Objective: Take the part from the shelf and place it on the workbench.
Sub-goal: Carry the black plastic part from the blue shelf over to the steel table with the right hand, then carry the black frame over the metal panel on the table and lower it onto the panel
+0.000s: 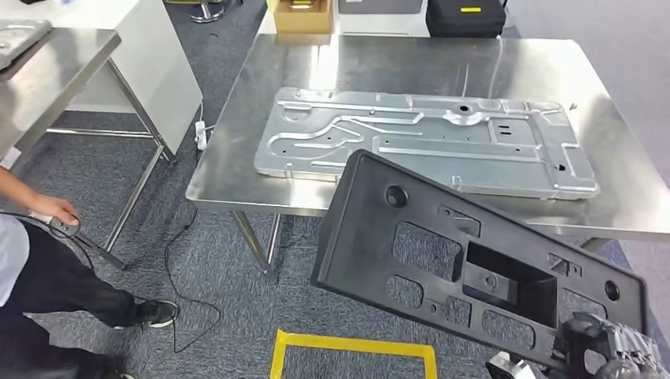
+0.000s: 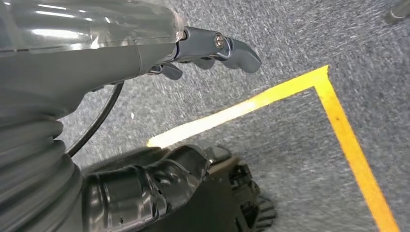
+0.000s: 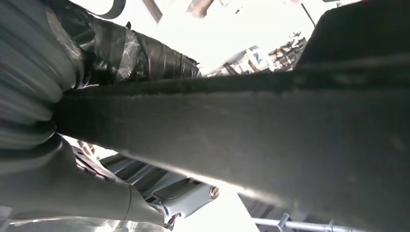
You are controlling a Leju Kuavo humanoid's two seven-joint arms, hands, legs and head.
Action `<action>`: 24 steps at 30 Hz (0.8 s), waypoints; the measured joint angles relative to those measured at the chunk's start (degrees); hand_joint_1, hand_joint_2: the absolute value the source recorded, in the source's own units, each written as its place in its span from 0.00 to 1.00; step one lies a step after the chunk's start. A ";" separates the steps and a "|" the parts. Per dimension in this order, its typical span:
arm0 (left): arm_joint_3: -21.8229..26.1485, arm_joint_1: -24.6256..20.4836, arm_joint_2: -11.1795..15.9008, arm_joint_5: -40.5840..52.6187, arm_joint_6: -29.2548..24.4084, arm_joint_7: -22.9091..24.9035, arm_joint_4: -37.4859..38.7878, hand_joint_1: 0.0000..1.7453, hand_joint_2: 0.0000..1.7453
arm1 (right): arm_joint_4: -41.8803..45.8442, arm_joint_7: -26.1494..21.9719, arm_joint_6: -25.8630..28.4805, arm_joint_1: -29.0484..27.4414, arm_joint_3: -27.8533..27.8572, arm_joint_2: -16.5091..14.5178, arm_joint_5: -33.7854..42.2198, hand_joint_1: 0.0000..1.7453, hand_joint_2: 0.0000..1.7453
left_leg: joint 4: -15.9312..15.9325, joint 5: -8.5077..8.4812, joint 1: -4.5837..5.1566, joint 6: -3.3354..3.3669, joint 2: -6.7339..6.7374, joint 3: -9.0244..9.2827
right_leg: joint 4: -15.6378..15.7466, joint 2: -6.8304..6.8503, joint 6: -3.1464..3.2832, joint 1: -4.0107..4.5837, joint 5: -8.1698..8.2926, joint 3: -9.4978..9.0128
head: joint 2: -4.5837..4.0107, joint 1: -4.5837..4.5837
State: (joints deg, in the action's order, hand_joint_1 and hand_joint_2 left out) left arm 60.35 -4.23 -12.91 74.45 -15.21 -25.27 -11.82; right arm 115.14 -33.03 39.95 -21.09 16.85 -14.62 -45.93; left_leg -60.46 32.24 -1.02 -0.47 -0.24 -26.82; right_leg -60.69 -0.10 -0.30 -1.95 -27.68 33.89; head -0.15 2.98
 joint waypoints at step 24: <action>-0.12 0.25 -0.08 0.14 -0.20 0.00 0.00 0.00 1.00 | -0.31 0.21 0.01 0.20 0.30 0.44 0.75 1.00 1.00 | 2.48 -1.82 1.17 3.06 0.02 -1.24 | -4.31 0.00 -1.71 0.73 -0.26 1.99 | 0.00 -0.03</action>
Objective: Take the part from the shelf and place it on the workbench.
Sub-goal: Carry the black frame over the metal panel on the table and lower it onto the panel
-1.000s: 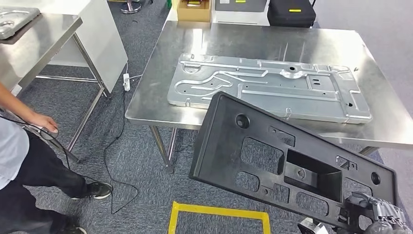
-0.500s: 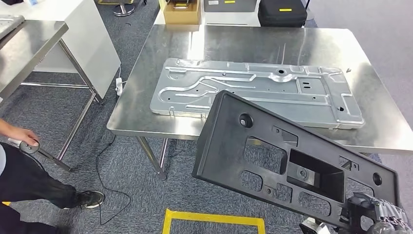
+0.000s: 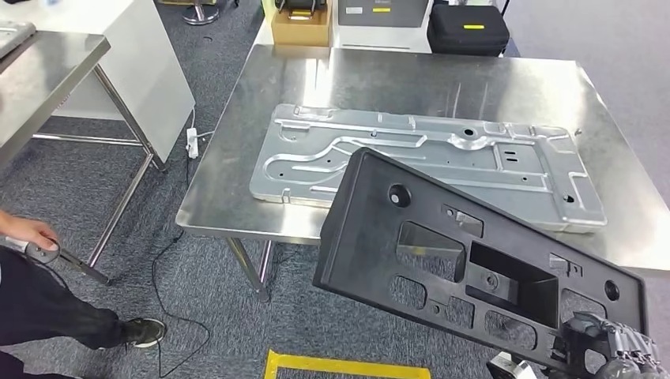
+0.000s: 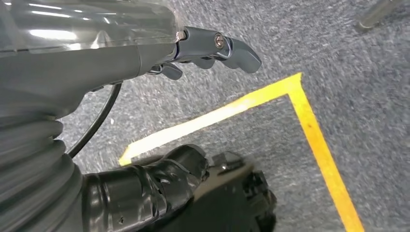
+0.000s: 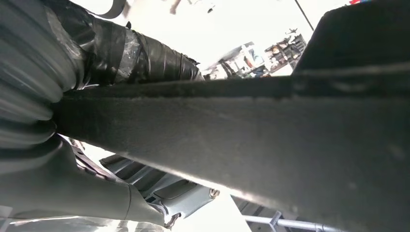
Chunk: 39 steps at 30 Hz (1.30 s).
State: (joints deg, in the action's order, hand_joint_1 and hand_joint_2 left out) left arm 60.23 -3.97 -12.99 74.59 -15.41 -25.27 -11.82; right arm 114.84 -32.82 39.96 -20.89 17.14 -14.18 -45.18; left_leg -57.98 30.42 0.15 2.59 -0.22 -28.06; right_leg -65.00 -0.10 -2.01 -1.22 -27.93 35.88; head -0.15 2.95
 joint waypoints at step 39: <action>-0.20 -0.42 -0.19 0.05 1.50 -1.22 0.00 0.00 0.50 | -0.73 0.50 -0.01 1.09 0.21 1.10 0.10 0.97 1.00 | -7.99 4.44 -0.04 -2.20 -0.13 -4.32 | 5.14 0.09 2.73 0.05 0.12 -2.48 | 0.00 -0.31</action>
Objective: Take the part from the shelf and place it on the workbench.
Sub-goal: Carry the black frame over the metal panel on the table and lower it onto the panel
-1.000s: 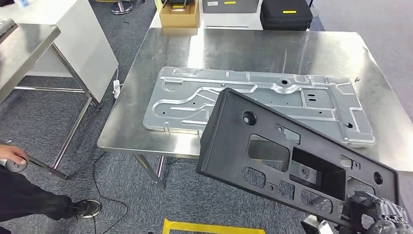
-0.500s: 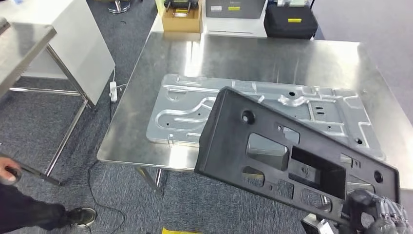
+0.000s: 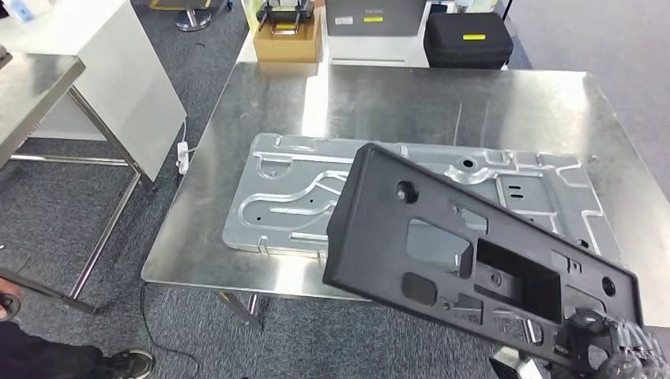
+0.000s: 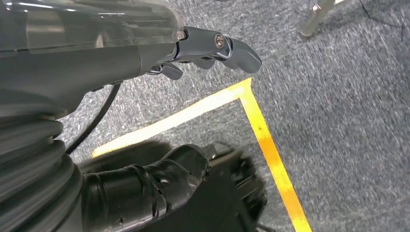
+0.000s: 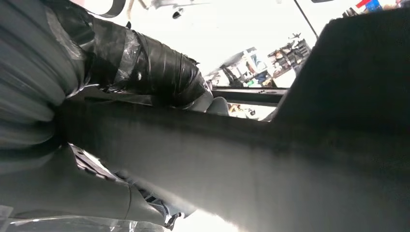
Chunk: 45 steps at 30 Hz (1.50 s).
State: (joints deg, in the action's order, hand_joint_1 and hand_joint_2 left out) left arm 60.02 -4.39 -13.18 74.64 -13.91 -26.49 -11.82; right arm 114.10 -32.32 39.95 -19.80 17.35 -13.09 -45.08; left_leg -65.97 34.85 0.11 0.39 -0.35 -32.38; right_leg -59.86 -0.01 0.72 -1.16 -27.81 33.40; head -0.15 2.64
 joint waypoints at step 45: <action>-5.17 -1.55 -0.48 5.99 -1.82 5.44 0.01 0.00 0.00 | -31.80 35.24 0.00 20.31 -2.10 22.91 -36.10 0.98 1.00 | 8.02 -8.79 -0.31 2.46 0.00 -0.82 | -2.70 0.16 -2.82 -0.53 -2.16 1.09 | 0.00 0.05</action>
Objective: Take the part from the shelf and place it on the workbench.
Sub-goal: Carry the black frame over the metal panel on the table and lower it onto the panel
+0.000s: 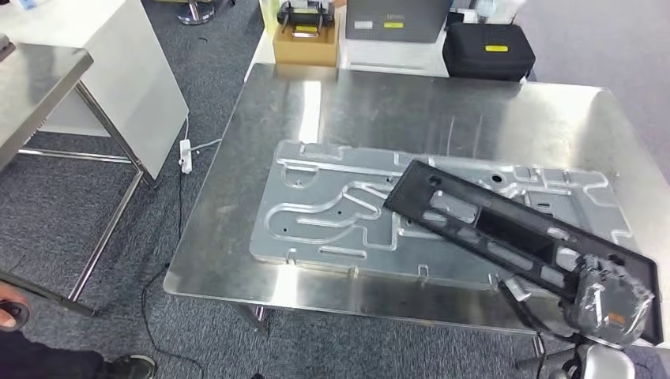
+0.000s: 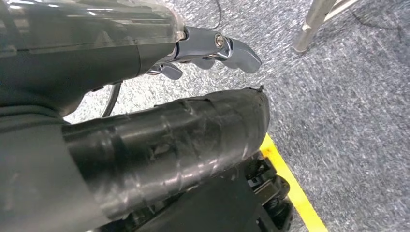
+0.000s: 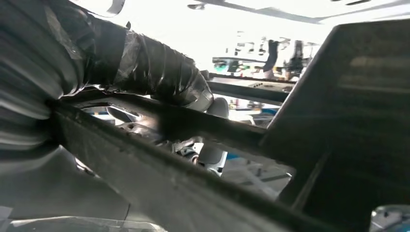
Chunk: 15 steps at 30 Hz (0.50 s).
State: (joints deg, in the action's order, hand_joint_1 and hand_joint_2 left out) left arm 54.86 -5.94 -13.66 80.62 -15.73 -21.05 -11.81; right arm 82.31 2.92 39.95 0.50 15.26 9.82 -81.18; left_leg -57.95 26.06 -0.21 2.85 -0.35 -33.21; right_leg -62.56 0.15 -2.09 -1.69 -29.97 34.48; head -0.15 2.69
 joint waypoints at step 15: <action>-0.62 -0.36 -0.18 0.13 0.60 0.39 -0.01 0.00 0.00 | -3.78 3.58 -0.31 2.04 -8.36 -3.63 -1.65 0.91 1.00 | -4.07 3.38 0.66 -1.78 -0.11 -1.09 | 3.39 -0.14 2.04 0.25 3.06 -0.65 | 0.00 -0.10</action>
State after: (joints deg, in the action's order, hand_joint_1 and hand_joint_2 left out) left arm 54.23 -6.29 -13.84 80.76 -15.13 -20.67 -11.82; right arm 78.53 6.50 39.64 2.54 6.90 6.19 -82.83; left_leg -62.02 29.44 0.46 1.07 -0.46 -34.30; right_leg -59.17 0.01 -0.05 -1.44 -26.92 33.84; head -0.15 2.59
